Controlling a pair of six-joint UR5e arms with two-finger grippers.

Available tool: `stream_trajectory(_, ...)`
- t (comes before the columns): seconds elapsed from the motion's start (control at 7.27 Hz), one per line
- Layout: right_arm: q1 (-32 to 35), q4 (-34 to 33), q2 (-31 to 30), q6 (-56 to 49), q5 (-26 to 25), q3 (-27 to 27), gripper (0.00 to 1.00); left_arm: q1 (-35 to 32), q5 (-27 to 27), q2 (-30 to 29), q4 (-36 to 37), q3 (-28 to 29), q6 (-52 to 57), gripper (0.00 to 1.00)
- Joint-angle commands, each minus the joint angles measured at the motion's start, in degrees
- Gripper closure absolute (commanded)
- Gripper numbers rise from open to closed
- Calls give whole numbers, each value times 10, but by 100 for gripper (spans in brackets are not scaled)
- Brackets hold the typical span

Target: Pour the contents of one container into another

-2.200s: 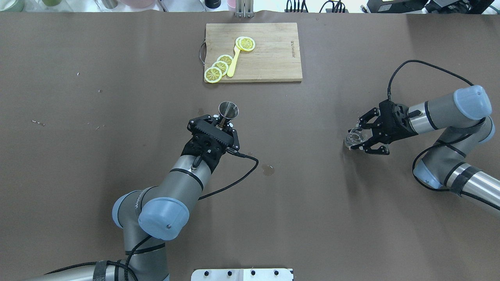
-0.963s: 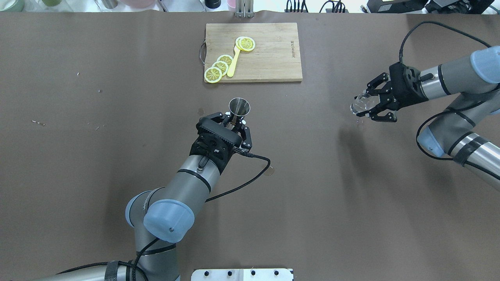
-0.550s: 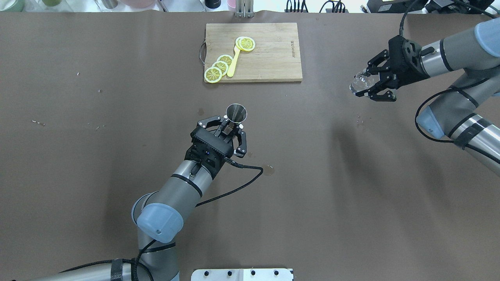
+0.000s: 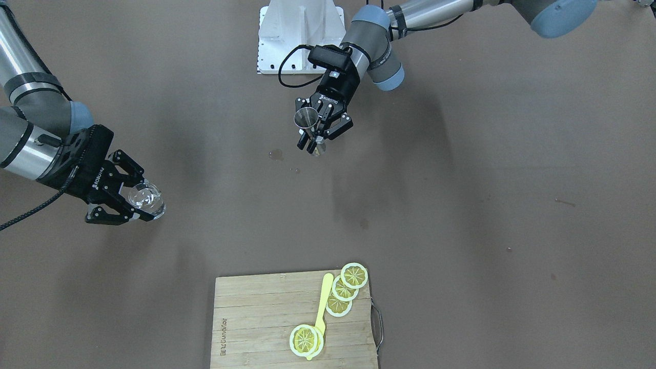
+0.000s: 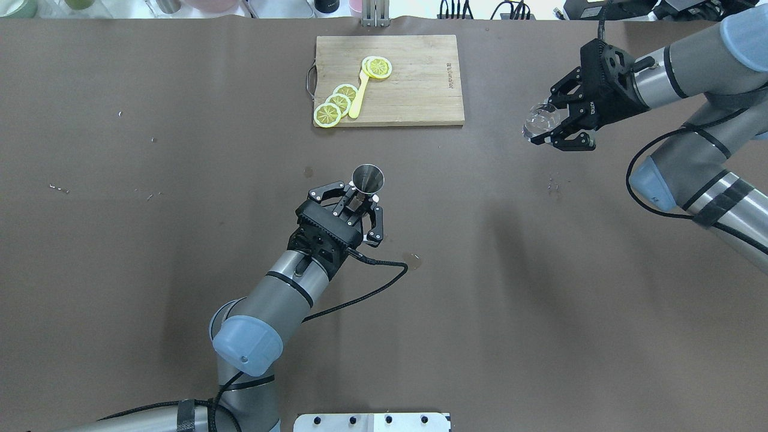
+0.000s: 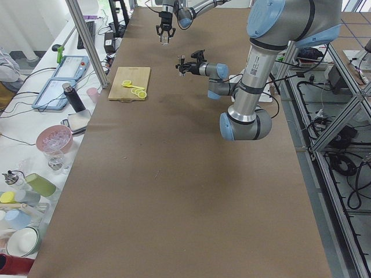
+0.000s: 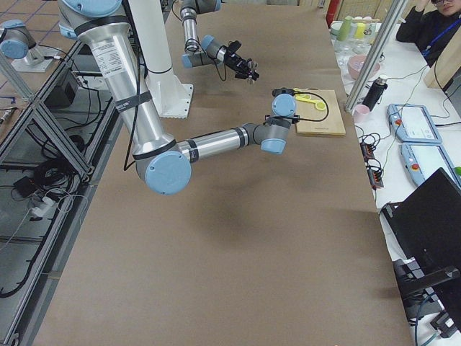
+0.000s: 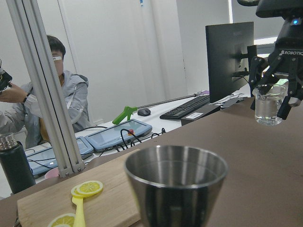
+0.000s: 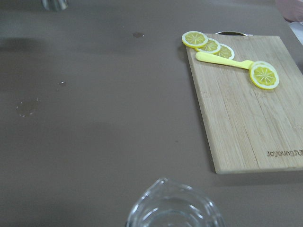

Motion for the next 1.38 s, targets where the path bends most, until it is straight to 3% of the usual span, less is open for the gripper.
stream_trajectory(0.0, -18, -6, 2, 23, -5, 40, 100, -2, -2, -19, -1, 10, 1, 100)
stream_trajectory(0.55, -44, -10, 2, 105, -31, 121, 100, -4, -14, -29, 0, 18, 1, 100)
stream_trajectory(0.83, -61, -107, 35, 104, -38, 149, 100, -3, -14, -29, 0, 18, 1, 100)
stream_trajectory(1.24, -84, -195, 45, 100, -64, 189, 100, -3, -14, -28, 0, 18, 1, 100)
